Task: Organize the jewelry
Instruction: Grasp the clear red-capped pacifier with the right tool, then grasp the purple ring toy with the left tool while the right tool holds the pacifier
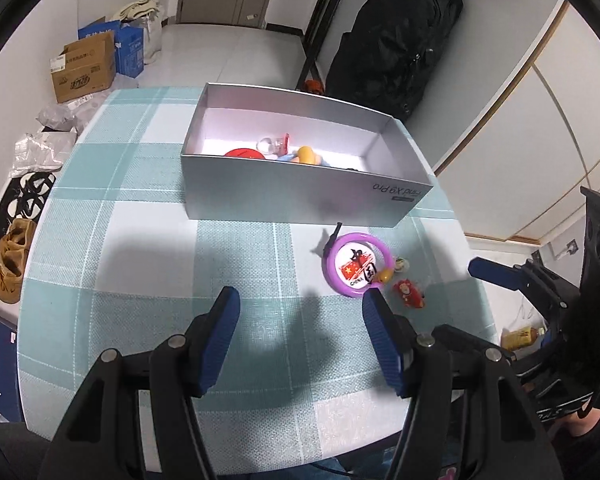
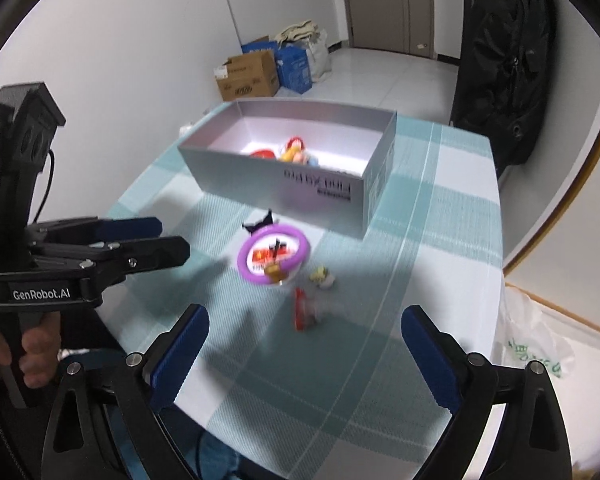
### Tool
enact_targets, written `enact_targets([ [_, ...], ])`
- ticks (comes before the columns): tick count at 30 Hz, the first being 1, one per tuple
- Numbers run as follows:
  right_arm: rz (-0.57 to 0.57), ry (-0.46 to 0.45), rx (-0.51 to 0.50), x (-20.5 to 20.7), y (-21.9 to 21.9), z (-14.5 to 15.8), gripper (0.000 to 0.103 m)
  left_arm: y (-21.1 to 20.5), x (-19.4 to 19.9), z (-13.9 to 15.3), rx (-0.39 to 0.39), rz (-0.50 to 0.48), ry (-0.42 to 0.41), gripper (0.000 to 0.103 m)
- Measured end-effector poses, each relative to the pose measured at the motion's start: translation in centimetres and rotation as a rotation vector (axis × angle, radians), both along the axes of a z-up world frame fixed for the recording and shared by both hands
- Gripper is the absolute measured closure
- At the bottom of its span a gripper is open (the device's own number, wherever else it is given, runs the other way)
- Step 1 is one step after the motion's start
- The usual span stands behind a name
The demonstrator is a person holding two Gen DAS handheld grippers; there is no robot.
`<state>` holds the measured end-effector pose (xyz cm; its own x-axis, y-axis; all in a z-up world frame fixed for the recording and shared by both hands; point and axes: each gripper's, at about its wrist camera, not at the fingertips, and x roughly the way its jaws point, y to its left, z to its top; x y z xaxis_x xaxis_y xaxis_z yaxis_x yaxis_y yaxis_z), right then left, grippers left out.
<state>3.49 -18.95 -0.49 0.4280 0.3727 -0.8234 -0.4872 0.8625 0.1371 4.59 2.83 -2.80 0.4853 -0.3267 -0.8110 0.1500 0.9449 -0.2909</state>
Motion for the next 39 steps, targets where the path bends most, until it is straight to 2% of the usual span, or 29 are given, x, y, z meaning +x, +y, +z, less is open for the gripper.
enact_targets([
  [6,-0.013,0.027,-0.002,0.3,-0.4,-0.9,0.007,0.2,0.2,-0.6,-0.019,0.005,0.027,0.042],
  [9,-0.019,0.030,0.005,0.7,-0.3,-1.0,0.011,0.1,0.1,-0.8,-0.017,-0.009,0.035,0.038],
  [12,-0.024,0.042,-0.016,1.0,0.0,-1.5,0.022,-0.2,0.1,-1.1,-0.014,-0.021,0.042,0.038],
  [14,-0.033,0.057,-0.022,1.3,0.1,-1.9,0.035,0.0,0.1,-1.2,-0.017,-0.022,0.047,0.038],
  [20,-0.043,0.057,-0.036,1.9,0.4,-2.3,0.053,0.3,0.6,-1.7,-0.046,-0.027,0.076,0.037],
  [25,-0.028,0.057,-0.044,2.0,1.0,-2.5,0.062,0.4,0.5,-1.9,-0.058,-0.030,0.087,0.037],
  [27,-0.026,0.056,-0.052,2.0,1.2,-2.5,0.068,0.3,0.6,-1.8,-0.056,-0.033,0.083,0.037],
  [28,-0.029,0.053,-0.059,2.0,1.2,-2.5,0.074,0.3,0.6,-1.8,-0.056,-0.035,0.081,0.037],
  [39,-0.095,0.064,-0.017,2.3,-0.6,-1.8,0.075,-0.2,0.8,-1.6,-0.075,-0.058,0.082,0.035],
])
